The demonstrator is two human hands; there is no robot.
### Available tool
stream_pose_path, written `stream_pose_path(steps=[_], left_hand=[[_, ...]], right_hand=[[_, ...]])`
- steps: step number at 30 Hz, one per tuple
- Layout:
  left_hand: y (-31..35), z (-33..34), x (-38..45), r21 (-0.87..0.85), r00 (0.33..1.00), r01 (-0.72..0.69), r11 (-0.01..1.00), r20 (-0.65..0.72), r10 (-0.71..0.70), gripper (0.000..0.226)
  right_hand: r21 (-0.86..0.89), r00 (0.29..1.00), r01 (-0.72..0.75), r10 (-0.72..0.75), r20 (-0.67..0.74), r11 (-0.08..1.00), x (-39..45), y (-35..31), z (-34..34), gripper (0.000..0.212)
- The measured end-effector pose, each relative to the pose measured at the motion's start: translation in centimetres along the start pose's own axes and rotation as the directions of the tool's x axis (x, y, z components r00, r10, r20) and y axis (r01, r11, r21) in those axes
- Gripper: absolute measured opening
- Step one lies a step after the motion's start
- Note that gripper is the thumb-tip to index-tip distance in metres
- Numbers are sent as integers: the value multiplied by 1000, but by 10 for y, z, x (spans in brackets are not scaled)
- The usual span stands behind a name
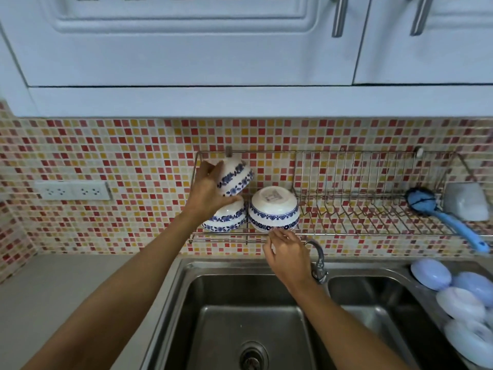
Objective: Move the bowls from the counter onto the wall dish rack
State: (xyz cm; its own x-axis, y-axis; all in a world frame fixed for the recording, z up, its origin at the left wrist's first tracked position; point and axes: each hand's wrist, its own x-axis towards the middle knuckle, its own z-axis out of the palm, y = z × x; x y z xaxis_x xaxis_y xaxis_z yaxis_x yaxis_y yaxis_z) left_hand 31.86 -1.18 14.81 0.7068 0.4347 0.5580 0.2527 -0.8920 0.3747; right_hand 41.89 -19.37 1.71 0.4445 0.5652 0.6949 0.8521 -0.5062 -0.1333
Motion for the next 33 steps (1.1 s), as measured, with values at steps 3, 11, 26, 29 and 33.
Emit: stream_pose_path(steps=[3, 11, 26, 29, 33], left_hand=[[-11, 18, -3, 142, 993, -94, 985, 90, 82, 99], [-27, 41, -4, 388, 962, -237, 890, 223, 159, 98], [-57, 58, -10, 338, 950, -226, 914, 286, 130, 102], [-60, 59, -12, 317, 949, -223, 922, 286, 131, 101], [-61, 60, -15, 298, 950, -231, 926, 276, 148, 99]], right_hand=[[53, 1000, -5, 6, -14, 999, 3, 0, -1, 19], [82, 999, -16, 19, -39, 997, 3, 2, 1, 31], [105, 997, -20, 28, -76, 994, 0, 3, 7, 20], [119, 997, -26, 35, -74, 993, 1, 2, 6, 21], [134, 996, -76, 80, -26, 988, 5, 2, 1, 23]])
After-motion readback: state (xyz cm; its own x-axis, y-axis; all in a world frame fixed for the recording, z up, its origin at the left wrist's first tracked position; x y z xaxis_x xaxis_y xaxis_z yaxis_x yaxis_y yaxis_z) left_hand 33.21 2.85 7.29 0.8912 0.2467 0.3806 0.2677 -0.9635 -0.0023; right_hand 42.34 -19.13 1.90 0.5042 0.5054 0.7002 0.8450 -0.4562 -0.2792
